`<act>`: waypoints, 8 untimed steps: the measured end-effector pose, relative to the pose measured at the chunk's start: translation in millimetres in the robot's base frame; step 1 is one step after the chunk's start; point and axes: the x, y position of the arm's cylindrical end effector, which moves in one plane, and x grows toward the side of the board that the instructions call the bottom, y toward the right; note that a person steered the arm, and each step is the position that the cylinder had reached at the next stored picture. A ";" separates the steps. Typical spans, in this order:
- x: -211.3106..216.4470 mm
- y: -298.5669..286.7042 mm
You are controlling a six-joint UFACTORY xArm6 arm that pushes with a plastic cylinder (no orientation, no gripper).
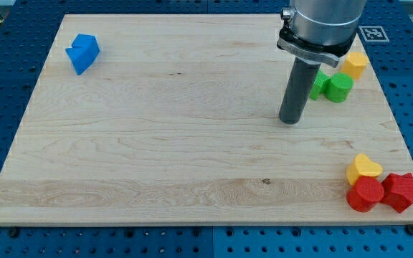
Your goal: Move your arm to the bottom right of the board
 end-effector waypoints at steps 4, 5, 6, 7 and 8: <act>6.9 4.3; 16.1 24.5; 25.0 47.5; 29.7 65.0; 30.5 67.7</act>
